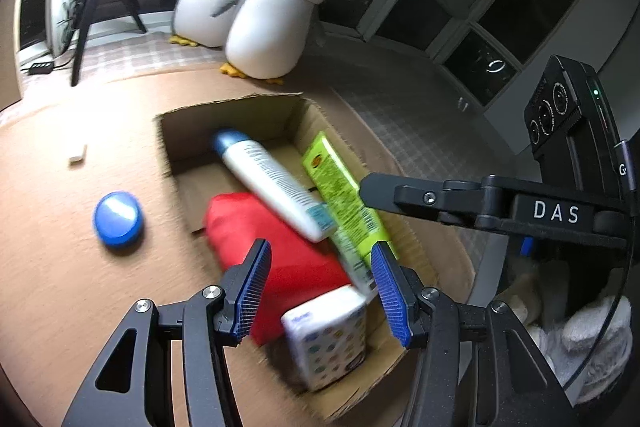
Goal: Organize objects
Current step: 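Withdraw the right tool and move it over the blue round tin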
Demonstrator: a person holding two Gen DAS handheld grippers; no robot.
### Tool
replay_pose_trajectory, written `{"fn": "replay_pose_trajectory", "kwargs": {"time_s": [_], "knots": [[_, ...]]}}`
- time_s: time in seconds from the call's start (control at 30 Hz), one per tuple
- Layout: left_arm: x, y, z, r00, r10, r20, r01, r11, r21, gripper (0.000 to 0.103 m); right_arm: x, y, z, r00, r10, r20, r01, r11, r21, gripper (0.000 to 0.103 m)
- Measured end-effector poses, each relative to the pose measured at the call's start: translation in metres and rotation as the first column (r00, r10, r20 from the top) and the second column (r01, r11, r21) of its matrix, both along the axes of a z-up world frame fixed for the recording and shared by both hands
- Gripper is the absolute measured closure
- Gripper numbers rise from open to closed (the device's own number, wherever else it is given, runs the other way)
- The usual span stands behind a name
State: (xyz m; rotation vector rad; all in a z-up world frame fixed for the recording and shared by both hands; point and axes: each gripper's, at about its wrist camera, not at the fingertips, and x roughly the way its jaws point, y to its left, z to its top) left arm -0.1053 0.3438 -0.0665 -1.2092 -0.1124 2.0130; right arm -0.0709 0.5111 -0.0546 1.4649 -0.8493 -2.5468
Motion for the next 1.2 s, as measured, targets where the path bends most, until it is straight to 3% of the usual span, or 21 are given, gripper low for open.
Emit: {"fn": "replay_pose_trajectory", "kwargs": {"time_s": [0.37,0.43,0.77,0.9,1.03,1.2], "knots": [[0.001,-0.099,0.000,0.989,0.151,-0.002,-0.151,0.988,-0.044,0.047,0.000,-0.053,0.007,0.997,0.068,-0.039,-0.066,0.997,0.050,0.058],[0.001,-0.123,0.000,0.982,0.189,-0.001,-0.189,0.981,-0.050,0.047,-0.001,-0.066,0.009,0.995,0.088,-0.052,-0.085,0.995,0.059,0.054],[0.009,-0.227,-0.013,0.942,0.334,0.039,-0.332,0.941,-0.063,0.047,-0.007,-0.137,0.007,0.980,0.164,-0.113,-0.154,0.984,0.095,0.053],[0.014,-0.256,-0.019,0.930,0.363,0.049,-0.360,0.930,-0.070,0.047,-0.012,-0.167,0.000,0.977,0.194,-0.093,-0.186,0.978,0.091,0.042],[0.018,-0.283,-0.021,0.922,0.385,0.050,-0.381,0.922,-0.072,0.047,-0.017,-0.196,-0.014,0.981,0.188,-0.054,-0.182,0.977,0.111,0.042],[0.022,-0.302,-0.021,0.920,0.390,0.039,-0.386,0.919,-0.080,0.047,-0.028,-0.216,-0.037,0.994,0.108,-0.007,-0.105,0.977,0.188,0.042]]}}
